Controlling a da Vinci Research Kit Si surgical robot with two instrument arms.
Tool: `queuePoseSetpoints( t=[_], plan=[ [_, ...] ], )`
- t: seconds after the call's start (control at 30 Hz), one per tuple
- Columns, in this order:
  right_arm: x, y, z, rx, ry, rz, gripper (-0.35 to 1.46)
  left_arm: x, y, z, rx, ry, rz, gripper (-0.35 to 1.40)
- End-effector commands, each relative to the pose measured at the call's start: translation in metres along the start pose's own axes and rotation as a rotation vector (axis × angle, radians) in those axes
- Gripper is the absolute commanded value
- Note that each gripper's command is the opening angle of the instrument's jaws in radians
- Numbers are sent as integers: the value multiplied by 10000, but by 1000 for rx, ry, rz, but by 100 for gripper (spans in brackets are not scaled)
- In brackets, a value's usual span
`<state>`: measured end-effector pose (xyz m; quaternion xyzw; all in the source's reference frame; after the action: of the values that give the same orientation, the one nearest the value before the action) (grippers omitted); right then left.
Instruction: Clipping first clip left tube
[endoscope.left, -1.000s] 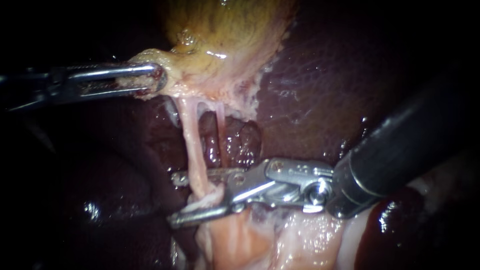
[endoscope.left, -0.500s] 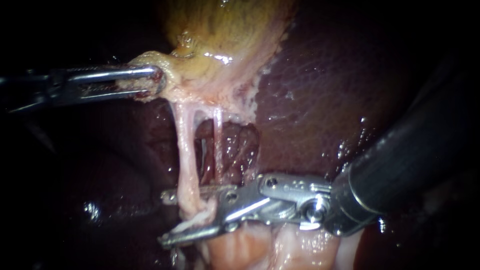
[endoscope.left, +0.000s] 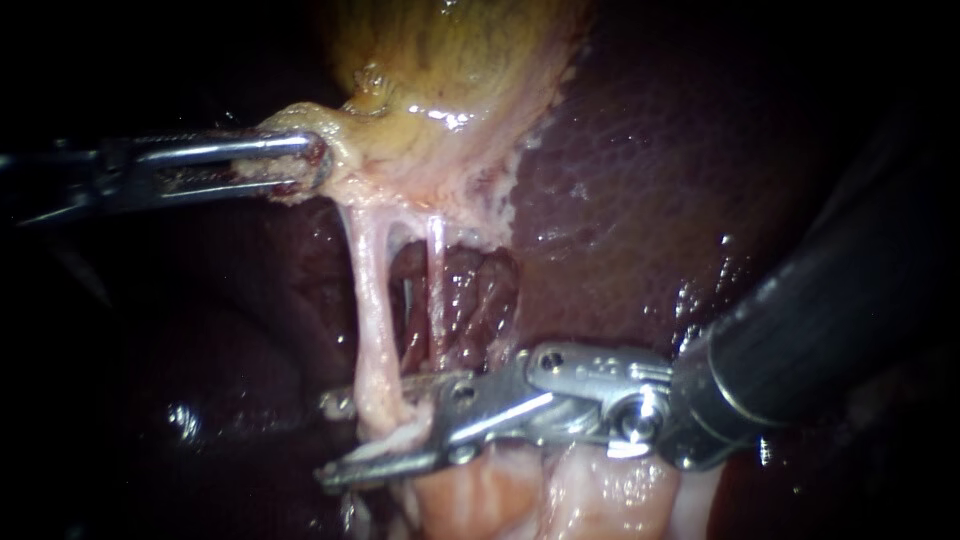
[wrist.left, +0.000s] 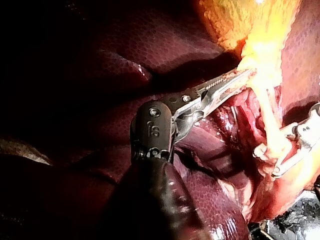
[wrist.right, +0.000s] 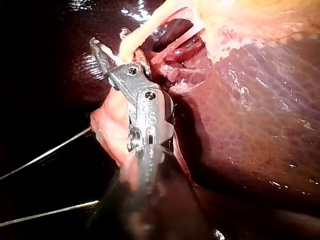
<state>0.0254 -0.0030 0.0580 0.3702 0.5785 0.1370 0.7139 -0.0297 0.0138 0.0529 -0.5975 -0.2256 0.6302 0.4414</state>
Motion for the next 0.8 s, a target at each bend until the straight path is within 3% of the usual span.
queuePoseSetpoints(
  t=[0.03, 0.4, 0.5, 0.63, 0.8],
  plan=[
    [1, 0, -1, 0, 1, 1, 13, 0, 0, 0, 0, 0, 0, -35],
    [3, 0, -8, 0, 2, 8, -35, 0, 0, 0, 0, 0, 0, -35],
    [5, 0, -9, 0, 0, 21, -35, 0, 0, 0, 0, 0, 0, -35],
    [10, 0, -13, -8, -44, 34, -35, 0, 0, 0, 0, 0, 0, -35],
    [9, 2, -13, -10, -44, 34, -35, 0, 0, 0, 0, 0, 0, -35]
  ],
)
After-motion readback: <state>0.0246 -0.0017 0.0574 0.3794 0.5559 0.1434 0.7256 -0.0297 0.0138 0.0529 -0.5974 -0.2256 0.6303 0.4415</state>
